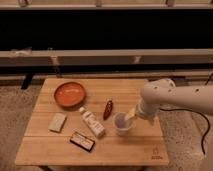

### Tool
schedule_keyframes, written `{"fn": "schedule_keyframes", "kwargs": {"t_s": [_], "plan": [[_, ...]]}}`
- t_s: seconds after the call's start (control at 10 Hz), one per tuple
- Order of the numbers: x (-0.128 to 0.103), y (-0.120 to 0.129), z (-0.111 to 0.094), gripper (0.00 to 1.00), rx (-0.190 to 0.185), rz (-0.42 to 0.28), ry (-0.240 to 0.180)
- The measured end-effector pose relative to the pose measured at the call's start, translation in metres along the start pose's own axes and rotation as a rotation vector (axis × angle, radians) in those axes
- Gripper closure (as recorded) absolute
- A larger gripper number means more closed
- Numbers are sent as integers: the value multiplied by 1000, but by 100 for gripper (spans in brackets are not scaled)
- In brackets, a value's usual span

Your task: Place the ceramic cup in the ceramic bowl

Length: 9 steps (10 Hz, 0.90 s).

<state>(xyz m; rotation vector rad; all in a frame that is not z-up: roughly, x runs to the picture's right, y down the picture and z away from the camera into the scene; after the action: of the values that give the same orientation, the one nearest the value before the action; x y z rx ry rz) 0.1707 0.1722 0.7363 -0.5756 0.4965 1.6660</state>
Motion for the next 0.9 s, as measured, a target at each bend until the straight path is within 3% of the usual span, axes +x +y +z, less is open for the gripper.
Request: {"fn": "schedule_keyframes", "kwargs": {"t_s": [0.4, 0.5, 0.9], "plan": [[4, 3, 15, 21, 20, -7, 3], [4, 4, 18, 27, 20, -10, 7], [5, 8, 30, 67, 14, -17, 47]]}}
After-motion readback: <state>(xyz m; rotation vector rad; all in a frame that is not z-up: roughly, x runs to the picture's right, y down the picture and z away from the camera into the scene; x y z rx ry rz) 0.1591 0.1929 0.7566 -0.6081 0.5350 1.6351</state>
